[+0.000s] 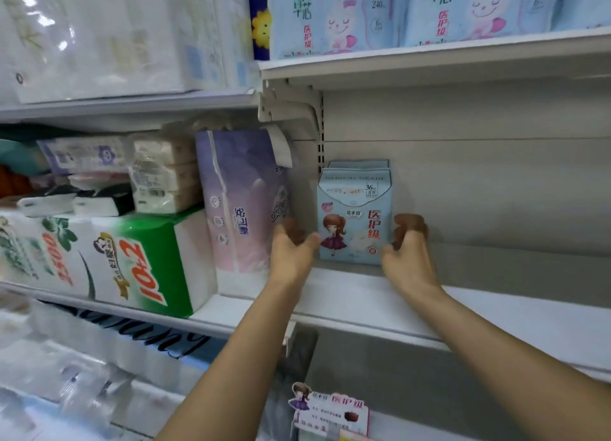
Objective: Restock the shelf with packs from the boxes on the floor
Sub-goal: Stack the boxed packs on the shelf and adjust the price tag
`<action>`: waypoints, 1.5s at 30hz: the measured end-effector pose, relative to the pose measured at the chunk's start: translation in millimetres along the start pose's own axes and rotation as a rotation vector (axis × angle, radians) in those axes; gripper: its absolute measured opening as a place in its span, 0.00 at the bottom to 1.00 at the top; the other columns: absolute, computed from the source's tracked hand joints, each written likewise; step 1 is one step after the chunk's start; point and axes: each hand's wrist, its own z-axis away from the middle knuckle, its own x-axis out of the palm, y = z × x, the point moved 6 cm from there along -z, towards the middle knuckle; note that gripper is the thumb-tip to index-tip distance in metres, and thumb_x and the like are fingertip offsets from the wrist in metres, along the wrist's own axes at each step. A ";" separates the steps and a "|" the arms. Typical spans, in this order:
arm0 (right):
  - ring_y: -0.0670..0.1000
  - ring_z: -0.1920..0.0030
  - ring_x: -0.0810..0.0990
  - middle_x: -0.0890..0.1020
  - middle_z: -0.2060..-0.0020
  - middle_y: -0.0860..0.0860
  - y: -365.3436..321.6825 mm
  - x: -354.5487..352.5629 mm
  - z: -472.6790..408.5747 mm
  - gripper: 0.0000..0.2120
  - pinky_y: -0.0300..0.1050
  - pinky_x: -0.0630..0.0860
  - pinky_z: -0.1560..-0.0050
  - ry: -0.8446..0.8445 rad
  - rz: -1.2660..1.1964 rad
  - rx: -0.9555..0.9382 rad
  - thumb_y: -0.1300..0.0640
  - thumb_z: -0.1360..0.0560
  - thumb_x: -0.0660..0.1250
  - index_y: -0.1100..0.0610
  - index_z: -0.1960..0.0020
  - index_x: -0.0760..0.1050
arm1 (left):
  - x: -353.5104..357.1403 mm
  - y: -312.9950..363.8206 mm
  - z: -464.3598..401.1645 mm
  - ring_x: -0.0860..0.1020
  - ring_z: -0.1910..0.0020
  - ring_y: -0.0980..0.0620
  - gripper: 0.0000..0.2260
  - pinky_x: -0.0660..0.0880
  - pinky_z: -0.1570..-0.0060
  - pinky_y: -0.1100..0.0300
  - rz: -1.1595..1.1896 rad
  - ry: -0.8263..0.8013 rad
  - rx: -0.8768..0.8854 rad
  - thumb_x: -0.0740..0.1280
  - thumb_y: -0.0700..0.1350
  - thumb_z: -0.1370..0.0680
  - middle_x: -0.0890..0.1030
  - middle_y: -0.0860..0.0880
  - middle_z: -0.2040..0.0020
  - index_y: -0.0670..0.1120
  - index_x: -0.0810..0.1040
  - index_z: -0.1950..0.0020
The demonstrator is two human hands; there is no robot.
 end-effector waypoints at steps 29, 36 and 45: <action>0.46 0.68 0.77 0.80 0.57 0.56 148.0 263.5 379.3 0.11 0.33 0.71 0.69 -1.004 -0.119 0.369 0.67 0.23 0.64 0.51 0.54 0.76 | -278.3 -323.5 257.5 0.81 0.63 0.52 0.08 0.78 0.61 0.59 0.304 0.393 -0.825 0.66 0.44 0.20 0.84 0.49 0.58 0.44 0.78 0.43; 0.45 0.69 0.79 0.81 0.56 0.56 254.5 274.9 430.8 0.06 0.31 0.71 0.72 -1.163 0.028 0.490 0.64 0.22 0.65 0.55 0.50 0.77 | -274.6 -435.7 335.3 0.81 0.60 0.50 0.04 0.78 0.59 0.58 0.335 0.547 -1.013 0.65 0.43 0.20 0.84 0.47 0.54 0.45 0.78 0.47; 0.47 0.69 0.78 0.80 0.60 0.56 382.7 281.5 509.1 0.06 0.37 0.72 0.72 -1.364 0.191 0.596 0.65 0.23 0.64 0.60 0.46 0.76 | -245.9 -561.8 445.7 0.79 0.62 0.51 0.07 0.78 0.61 0.58 0.443 0.775 -1.185 0.64 0.43 0.19 0.82 0.46 0.56 0.43 0.77 0.43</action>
